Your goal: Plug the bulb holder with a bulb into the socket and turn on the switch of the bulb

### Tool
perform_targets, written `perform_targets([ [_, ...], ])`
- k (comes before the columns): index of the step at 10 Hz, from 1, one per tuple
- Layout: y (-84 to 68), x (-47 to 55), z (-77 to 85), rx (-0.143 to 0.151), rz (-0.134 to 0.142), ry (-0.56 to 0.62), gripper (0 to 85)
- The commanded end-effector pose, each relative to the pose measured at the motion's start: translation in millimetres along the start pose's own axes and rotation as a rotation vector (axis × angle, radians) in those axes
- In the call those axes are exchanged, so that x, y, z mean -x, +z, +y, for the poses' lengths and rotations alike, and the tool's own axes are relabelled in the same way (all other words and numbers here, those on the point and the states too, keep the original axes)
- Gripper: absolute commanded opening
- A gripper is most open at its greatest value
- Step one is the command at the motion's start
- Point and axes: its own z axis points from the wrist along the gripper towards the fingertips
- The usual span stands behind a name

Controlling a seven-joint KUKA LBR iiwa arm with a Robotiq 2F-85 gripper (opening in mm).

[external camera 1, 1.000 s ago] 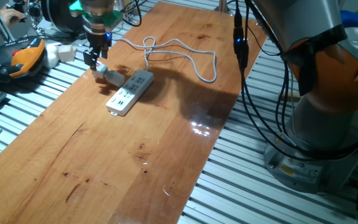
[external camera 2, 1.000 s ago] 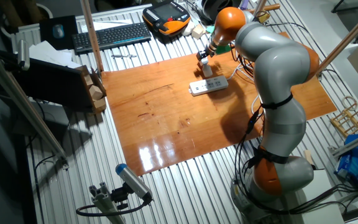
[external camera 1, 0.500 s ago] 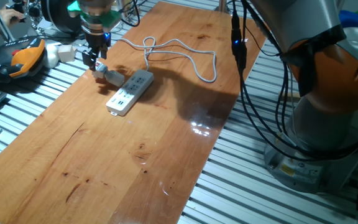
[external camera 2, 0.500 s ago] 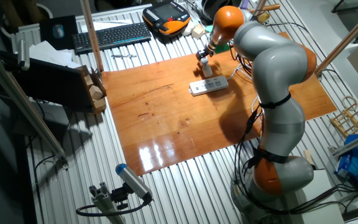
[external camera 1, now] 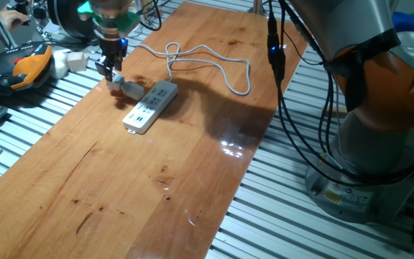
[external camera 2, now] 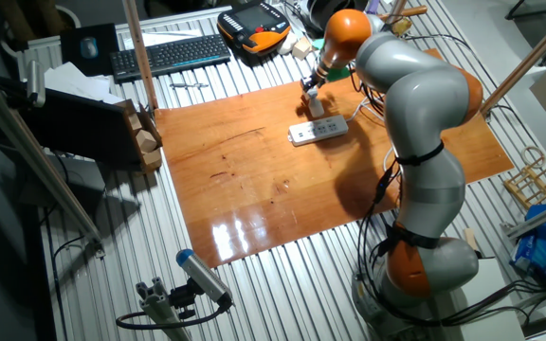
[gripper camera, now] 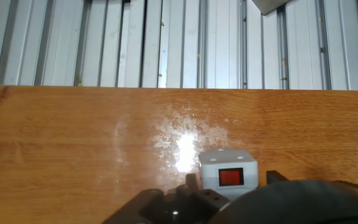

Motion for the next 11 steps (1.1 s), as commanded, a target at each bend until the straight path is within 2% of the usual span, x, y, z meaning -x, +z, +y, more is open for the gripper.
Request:
perform_targets([
  [1,0.2,0.0,0.2,0.007,0.007,0.001,68.0],
  [2,0.2,0.0,0.2,0.010,0.016,0.004,68.0],
  [3,0.2,0.0,0.2,-0.002,-0.014,-0.005,68.0],
  [4,0.2,0.0,0.2,0.009,-0.032,-0.010,68.0],
  [5,0.2,0.0,0.2,0.017,-0.034,-0.016,68.0],
  [7,0.2,0.0,0.2,-0.016,-0.024,-0.035,68.0],
  [9,0.5,0.2,0.3,-0.010,-0.006,-0.040,68.0],
  [11,7.3,1.5,0.5,-0.012,-0.003,-0.048,68.0],
])
